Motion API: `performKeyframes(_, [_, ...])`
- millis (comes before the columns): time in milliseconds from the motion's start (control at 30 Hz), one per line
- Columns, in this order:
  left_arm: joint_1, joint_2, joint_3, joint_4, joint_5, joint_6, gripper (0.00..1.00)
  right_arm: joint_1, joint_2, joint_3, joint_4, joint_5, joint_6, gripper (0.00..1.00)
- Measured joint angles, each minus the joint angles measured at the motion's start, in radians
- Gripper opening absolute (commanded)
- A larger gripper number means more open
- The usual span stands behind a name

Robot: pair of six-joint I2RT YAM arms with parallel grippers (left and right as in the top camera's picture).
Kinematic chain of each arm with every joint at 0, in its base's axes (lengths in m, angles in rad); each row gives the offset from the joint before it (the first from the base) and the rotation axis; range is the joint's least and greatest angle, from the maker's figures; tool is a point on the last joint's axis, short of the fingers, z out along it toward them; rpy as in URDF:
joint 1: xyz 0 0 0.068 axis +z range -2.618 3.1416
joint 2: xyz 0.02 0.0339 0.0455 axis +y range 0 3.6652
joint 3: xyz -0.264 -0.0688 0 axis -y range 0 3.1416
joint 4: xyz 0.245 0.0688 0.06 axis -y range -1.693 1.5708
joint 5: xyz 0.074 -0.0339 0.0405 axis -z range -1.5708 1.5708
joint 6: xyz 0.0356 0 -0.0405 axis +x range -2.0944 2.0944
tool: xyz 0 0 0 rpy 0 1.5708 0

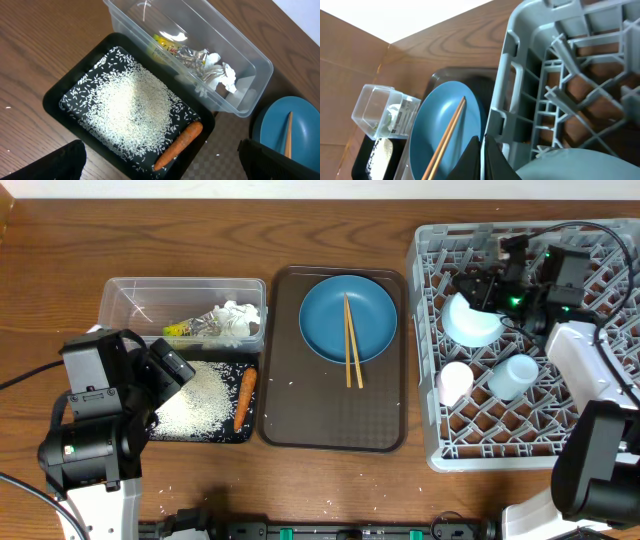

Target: Sort waste into correct bins and load items into the dishwasher rack

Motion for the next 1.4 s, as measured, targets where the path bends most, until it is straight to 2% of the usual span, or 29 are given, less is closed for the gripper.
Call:
performKeyframes(200, [0.0, 0.0, 0.0, 0.0, 0.0, 0.0, 0.99, -0.001, 0.0, 0.0, 0.17, -0.142, 0.003, 0.05])
performKeyframes(367, [0.0, 0.0, 0.0, -0.001, 0.0, 0.0, 0.99, -0.001, 0.0, 0.0, 0.355, -0.277, 0.108, 0.01])
performKeyframes(567, [0.0, 0.0, 0.0, 0.0, 0.0, 0.0, 0.99, -0.001, -0.001, 0.001, 0.376, -0.36, 0.18, 0.01])
performKeyframes(733, [0.0, 0.0, 0.0, 0.0, 0.0, 0.0, 0.99, -0.006, -0.002, 0.004, 0.203, -0.259, 0.151, 0.01])
performKeyframes(867, [0.0, 0.0, 0.0, 0.0, 0.0, 0.0, 0.99, -0.018, -0.002, 0.003, 0.039, -0.098, 0.063, 0.01])
performKeyframes(967, [0.0, 0.0, 0.0, 0.0, 0.0, 0.0, 0.99, -0.017, -0.002, 0.003, -0.024, -0.027, 0.005, 0.01])
performKeyframes(1300, [0.0, 0.0, 0.0, 0.0, 0.0, 0.0, 0.99, -0.002, -0.001, 0.003, -0.356, 0.117, -0.063, 0.01])
performKeyframes(1400, [0.0, 0.0, 0.0, 0.0, 0.0, 0.0, 0.99, -0.001, -0.001, 0.003, -0.386, 0.124, -0.08, 0.01])
